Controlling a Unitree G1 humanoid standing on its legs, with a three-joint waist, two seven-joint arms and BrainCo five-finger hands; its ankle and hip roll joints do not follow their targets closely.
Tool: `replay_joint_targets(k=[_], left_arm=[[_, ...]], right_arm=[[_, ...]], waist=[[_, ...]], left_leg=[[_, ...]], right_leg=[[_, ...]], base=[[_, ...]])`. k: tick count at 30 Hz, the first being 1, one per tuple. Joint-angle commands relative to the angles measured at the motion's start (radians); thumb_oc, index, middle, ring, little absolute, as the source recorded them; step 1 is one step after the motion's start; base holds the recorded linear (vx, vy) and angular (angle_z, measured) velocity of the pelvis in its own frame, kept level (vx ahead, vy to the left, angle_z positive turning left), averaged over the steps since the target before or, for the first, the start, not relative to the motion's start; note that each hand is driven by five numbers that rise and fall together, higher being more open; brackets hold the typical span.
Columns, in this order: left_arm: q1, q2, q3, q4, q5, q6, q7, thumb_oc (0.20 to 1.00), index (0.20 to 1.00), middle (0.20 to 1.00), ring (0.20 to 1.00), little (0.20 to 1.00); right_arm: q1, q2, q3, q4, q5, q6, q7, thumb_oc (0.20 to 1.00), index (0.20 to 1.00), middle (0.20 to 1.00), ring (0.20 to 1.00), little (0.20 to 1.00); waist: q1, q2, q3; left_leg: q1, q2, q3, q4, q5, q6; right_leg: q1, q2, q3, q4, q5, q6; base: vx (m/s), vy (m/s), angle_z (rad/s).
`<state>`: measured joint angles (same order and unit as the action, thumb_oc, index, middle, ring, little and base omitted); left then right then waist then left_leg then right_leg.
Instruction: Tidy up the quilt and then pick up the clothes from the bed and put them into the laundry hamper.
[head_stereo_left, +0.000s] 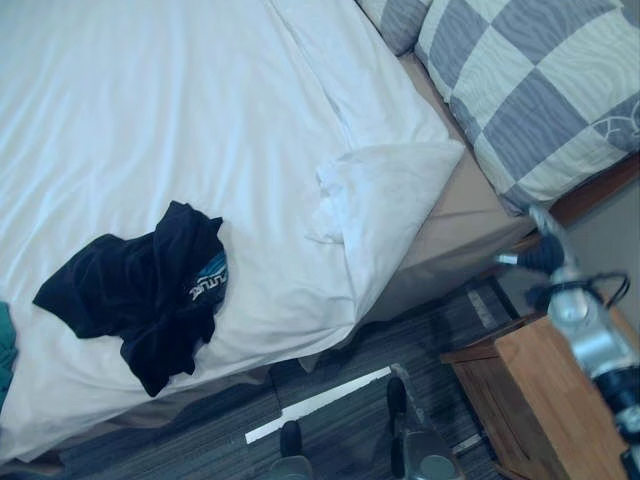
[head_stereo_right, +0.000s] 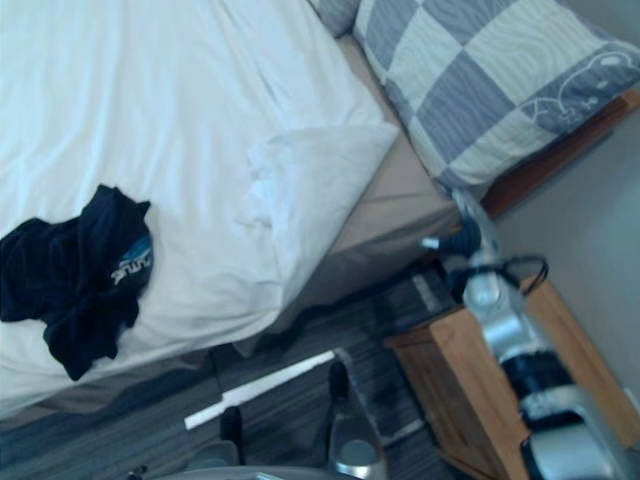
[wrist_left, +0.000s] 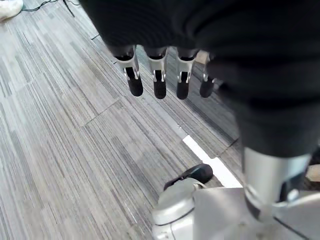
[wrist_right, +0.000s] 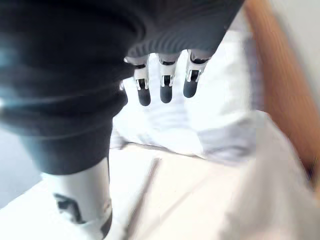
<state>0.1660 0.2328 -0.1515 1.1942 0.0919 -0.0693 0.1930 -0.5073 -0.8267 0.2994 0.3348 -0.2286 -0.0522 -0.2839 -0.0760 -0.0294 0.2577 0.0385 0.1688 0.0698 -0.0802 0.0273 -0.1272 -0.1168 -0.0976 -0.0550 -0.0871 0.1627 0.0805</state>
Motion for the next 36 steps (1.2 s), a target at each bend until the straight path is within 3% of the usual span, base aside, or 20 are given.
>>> replay_joint_targets(k=[1,2,4,5,6,7,9,12,18,19,20,28,29,30,35,36], left_arm=[[-0.03,0.083,-0.049,0.038,-0.024,-0.015,0.005,1.0,1.0,1.0,1.0,1.0],[-0.036,0.084,-0.057,0.032,-0.036,-0.018,0.006,1.0,1.0,1.0,1.0,1.0],[-0.04,0.081,-0.082,0.017,-0.033,-0.019,0.004,1.0,1.0,1.0,1.0,1.0],[-0.04,0.08,-0.082,0.016,-0.033,-0.018,0.004,1.0,1.0,1.0,1.0,1.0],[-0.033,0.1,-0.086,-0.012,-0.043,-0.017,-0.001,1.0,1.0,1.0,1.0,1.0],[-0.033,0.1,-0.088,-0.009,-0.029,-0.016,-0.001,1.0,1.0,1.0,1.0,1.0],[-0.033,0.114,-0.096,-0.025,-0.026,-0.019,0.001,1.0,1.0,1.0,1.0,1.0],[-0.036,0.124,-0.101,-0.03,-0.018,-0.024,0.001,1.0,1.0,1.0,1.0,1.0],[-0.107,0.157,-0.104,0.044,0.004,-0.033,0.022,1.0,1.0,1.0,1.0,1.0],[-0.114,0.157,-0.103,0.054,0.001,-0.032,0.026,1.0,1.0,1.0,1.0,1.0],[-0.117,0.155,-0.102,0.057,0.0,-0.032,0.024,1.0,1.0,1.0,1.0,1.0],[-0.203,0.145,-0.12,0.038,-0.009,-0.033,0.021,1.0,1.0,1.0,1.0,1.0],[-0.209,0.141,-0.119,0.04,-0.004,-0.028,0.02,1.0,1.0,1.0,1.0,1.0],[-0.214,0.134,-0.112,0.044,-0.003,-0.023,0.022,1.0,1.0,1.0,1.0,1.0],[-0.224,0.12,-0.104,0.05,0.003,-0.009,0.023,1.0,1.0,1.0,1.0,1.0],[-0.224,0.11,-0.092,0.063,0.0,0.004,0.022,1.0,1.0,1.0,1.0,1.0]], right_arm=[[-0.268,-0.041,0.127,0.077,-0.017,-0.054,-0.027,1.0,1.0,1.0,1.0,1.0],[-0.313,-0.058,0.147,0.084,-0.009,-0.052,-0.035,1.0,1.0,1.0,1.0,1.0],[-0.343,-0.097,0.16,0.086,-0.008,-0.049,-0.045,1.0,1.0,1.0,1.0,1.0],[-0.345,-0.098,0.162,0.087,-0.007,-0.049,-0.045,1.0,1.0,1.0,1.0,1.0],[-0.407,-0.138,0.198,0.07,-0.016,-0.04,-0.051,1.0,1.0,1.0,1.0,1.0],[-0.432,-0.154,0.204,0.071,-0.036,-0.037,-0.059,1.0,1.0,1.0,1.0,1.0],[-0.497,-0.164,0.233,0.096,-0.039,-0.036,-0.075,1.0,1.0,1.0,1.0,1.0],[-0.514,-0.178,0.238,0.147,-0.028,-0.036,-0.085,1.0,1.0,1.0,1.0,1.0],[-0.6,-0.075,0.338,0.284,-0.021,-0.035,-0.079,1.0,1.0,1.0,1.0,1.0],[-0.607,-0.056,0.365,0.315,-0.027,-0.036,-0.067,0.26,0.26,0.26,0.26,0.26],[-0.607,-0.043,0.377,0.331,-0.031,-0.037,-0.057,0.2,0.2,0.2,0.2,0.2],[-0.503,0.021,0.327,0.449,-0.02,-0.018,-0.052,0.2,0.2,0.2,0.2,0.2],[-0.446,0.018,0.289,0.454,-0.026,-0.013,-0.064,0.256,0.256,0.256,0.256,0.256],[-0.398,0.017,0.247,0.466,-0.024,-0.007,-0.082,1.0,1.0,1.0,1.0,1.0],[-0.246,0.033,0.102,0.507,0.007,0.011,-0.124,1.0,1.0,1.0,1.0,1.0],[-0.143,0.062,-0.007,0.549,0.072,0.02,-0.143,1.0,1.0,1.0,1.0,1.0]], waist=[[0.064,-0.045,0.008],[0.068,-0.042,0.019],[0.059,-0.034,0.042],[0.056,-0.033,0.039],[0.059,-0.019,0.069],[0.052,-0.006,0.075],[0.059,0.018,0.092],[0.056,0.027,0.094],[0.082,0.034,0.135],[0.087,0.036,0.141],[0.09,0.036,0.146],[0.078,0.027,0.137],[0.071,0.024,0.125],[0.063,0.023,0.117],[0.049,0.014,0.086],[0.035,0.009,0.066]], left_leg=[[0.002,0.013,-0.024,0.055,-0.091,-0.009],[-0.021,0.012,-0.023,0.062,-0.076,-0.015],[-0.085,0.011,0.055,0.099,-0.056,-0.011],[-0.094,0.01,0.051,0.106,-0.059,-0.011],[-0.143,-0.016,0.144,0.152,-0.06,0.001],[-0.156,-0.014,0.188,0.147,-0.054,0.009],[-0.182,-0.022,0.194,0.136,-0.037,0.007],[-0.191,-0.02,0.217,0.115,-0.02,0.004],[-0.238,-0.006,0.207,0.112,-0.002,0.002],[-0.248,-0.005,0.203,0.118,-0.001,0.001],[-0.254,-0.003,0.199,0.123,-0.001,0.0],[-0.228,0.0,0.177,0.126,-0.001,-0.007],[-0.206,-0.002,0.175,0.111,-0.002,-0.006],[-0.188,-0.001,0.177,0.097,-0.004,-0.007],[-0.147,-0.003,0.183,0.058,0.0,-0.005],[-0.12,-0.004,0.192,0.041,-0.001,-0.004]], right_leg=[[-0.041,-0.073,-0.008,0.013,-0.094,0.104],[-0.045,-0.073,-0.023,0.01,-0.096,0.101],[-0.047,-0.095,-0.072,0.004,-0.104,0.096],[-0.05,-0.096,-0.075,0.004,-0.104,0.096],[-0.045,-0.1,-0.103,0.01,-0.118,0.088],[-0.047,-0.102,-0.124,0.008,-0.118,0.085],[-0.063,-0.096,-0.136,0.012,-0.108,0.084],[-0.09,-0.104,-0.158,0.02,-0.1,0.082],[-0.169,-0.112,-0.152,0.108,-0.124,0.075],[-0.181,-0.117,-0.151,0.123,-0.129,0.073],[-0.19,-0.119,-0.152,0.136,-0.134,0.071],[-0.154,-0.113,-0.158,0.133,-0.146,0.065],[-0.132,-0.109,-0.161,0.114,-0.143,0.067],[-0.116,-0.105,-0.163,0.103,-0.141,0.071],[-0.088,-0.1,-0.166,0.067,-0.12,0.078],[-0.069,-0.099,-0.165,0.051,-0.111,0.082]], base=[[0.0,-0.112,0.08],[-0.04,-0.115,0.25],[-0.05,-0.079,0.57],[-0.03,-0.037,0.89],[-0.05,-0.053,1.11],[-0.04,-0.052,0.83],[-0.04,0.008,0.69],[-0.05,-0.011,0.26],[-0.04,-0.041,-0.04],[-0.03,-0.048,-0.03],[-0.05,-0.082,0.05],[0.0,-0.043,0.14],[0.0,0.0,0.0],[0.0,0.0,0.0],[0.06,-0.003,-0.01],[0.07,0.014,-0.08]])
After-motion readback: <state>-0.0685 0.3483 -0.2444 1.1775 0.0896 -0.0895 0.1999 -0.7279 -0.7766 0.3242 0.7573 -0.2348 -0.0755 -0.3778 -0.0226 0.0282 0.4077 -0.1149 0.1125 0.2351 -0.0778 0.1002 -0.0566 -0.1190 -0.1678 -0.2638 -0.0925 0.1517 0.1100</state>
